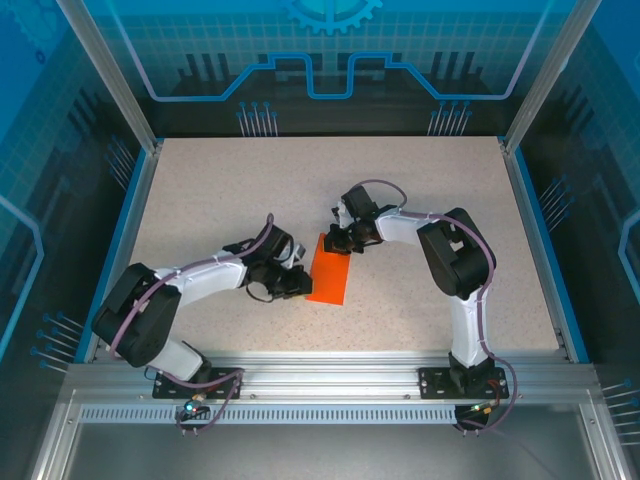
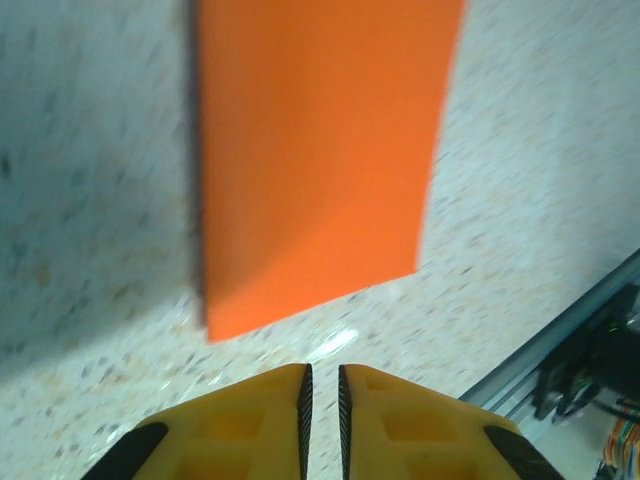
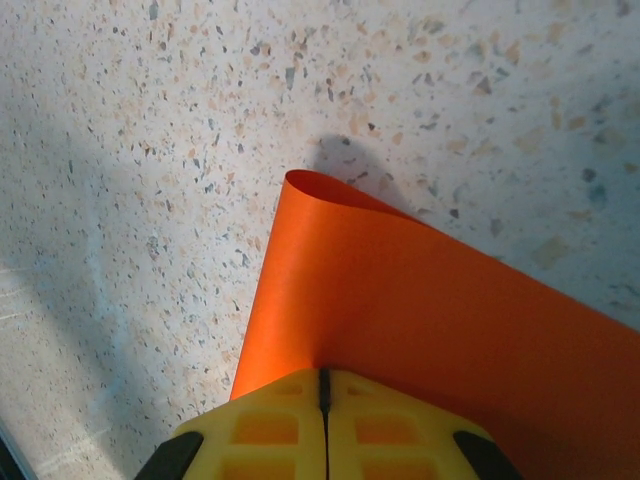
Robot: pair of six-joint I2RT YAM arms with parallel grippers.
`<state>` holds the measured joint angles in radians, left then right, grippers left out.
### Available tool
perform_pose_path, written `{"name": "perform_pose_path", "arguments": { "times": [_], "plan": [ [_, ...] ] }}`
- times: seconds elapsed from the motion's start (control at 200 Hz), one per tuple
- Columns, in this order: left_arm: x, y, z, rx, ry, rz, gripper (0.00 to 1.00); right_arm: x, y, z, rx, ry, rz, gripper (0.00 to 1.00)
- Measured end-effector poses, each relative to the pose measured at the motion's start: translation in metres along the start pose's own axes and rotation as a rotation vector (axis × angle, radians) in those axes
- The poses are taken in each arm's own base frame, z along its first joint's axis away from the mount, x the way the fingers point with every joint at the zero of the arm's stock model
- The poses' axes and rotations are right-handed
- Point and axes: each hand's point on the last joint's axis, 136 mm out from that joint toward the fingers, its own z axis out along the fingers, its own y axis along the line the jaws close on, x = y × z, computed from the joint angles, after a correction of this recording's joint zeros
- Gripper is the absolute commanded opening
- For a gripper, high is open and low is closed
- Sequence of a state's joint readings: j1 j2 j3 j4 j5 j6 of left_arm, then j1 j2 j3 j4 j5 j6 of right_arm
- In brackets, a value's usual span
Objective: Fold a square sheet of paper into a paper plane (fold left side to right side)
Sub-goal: First fold the square sheet of paper in half at the center of the table, then hold the square sheet of paper at the center of the table.
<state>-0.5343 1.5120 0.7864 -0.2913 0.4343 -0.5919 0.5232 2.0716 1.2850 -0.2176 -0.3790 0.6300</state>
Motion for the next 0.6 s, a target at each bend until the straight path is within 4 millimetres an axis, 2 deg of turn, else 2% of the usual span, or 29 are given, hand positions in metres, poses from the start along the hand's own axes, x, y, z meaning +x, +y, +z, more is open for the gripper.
{"name": "perform_pose_path", "arguments": {
  "times": [0.095,0.235,0.415,0.6],
  "plan": [
    [-0.021,-0.013,-0.005,0.023,-0.041,0.018,0.17,0.0,0.0,0.0,0.0,-0.001,-0.004,0.06],
    [-0.044,-0.016,0.011,0.021,-0.042,0.027,0.16,0.0,0.0,0.0,-0.001,-0.001,-0.005,0.06],
    [-0.051,-0.002,0.037,-0.015,0.005,0.019,0.15,0.0,0.0,0.0,-0.001,-0.001,-0.008,0.06],
    [-0.055,0.006,0.054,-0.026,0.031,0.006,0.14,0.0,0.001,0.0,-0.002,-0.001,-0.012,0.07]
  ]
}}
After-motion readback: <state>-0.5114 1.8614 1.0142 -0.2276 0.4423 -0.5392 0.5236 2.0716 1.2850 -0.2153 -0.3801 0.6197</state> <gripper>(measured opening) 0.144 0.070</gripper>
